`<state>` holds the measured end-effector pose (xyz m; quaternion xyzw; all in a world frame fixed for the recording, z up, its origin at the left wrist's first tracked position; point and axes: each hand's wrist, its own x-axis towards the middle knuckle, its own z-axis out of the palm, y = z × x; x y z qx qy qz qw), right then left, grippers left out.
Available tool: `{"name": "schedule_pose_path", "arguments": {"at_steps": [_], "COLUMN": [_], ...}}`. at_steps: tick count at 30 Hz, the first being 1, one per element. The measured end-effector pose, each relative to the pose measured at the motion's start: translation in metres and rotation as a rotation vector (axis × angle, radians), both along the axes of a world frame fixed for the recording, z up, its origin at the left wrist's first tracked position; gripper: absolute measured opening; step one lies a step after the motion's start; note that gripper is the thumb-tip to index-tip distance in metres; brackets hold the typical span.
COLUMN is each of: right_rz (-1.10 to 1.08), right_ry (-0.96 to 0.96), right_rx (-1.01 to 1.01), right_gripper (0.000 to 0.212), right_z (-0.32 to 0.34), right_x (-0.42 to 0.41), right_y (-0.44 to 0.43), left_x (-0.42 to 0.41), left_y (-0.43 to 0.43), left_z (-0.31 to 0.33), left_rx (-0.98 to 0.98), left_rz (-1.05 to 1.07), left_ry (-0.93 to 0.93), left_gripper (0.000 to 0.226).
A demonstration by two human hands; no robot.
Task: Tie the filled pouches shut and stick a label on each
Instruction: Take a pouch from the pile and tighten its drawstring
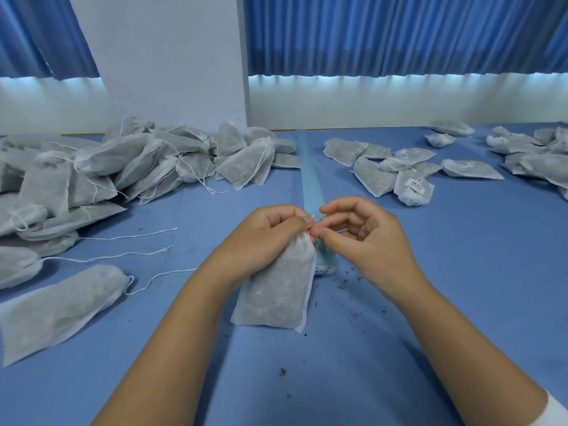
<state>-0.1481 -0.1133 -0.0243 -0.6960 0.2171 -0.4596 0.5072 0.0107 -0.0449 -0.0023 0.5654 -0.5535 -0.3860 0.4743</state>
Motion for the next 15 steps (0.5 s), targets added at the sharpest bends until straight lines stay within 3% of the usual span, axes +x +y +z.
{"name": "schedule_pose_path", "arguments": {"at_steps": [8,15], "right_rz": [0.016,0.013], "right_ry": [0.025,0.019], "right_rx": [-0.021,-0.001], "right_gripper": [0.025,0.016], "right_z": [-0.0028,0.0006], "right_x": [0.0006,0.0015], "right_y": [0.0013,0.0027], "left_x": [-0.0007,0.001], "left_y": [-0.0006,-0.0031], "left_z": [-0.001,-0.0051], "left_rx": [-0.049,-0.063], "left_rz": [0.002,0.064], "left_ry": [-0.006,-0.018], "left_gripper": [0.037,0.019]}}
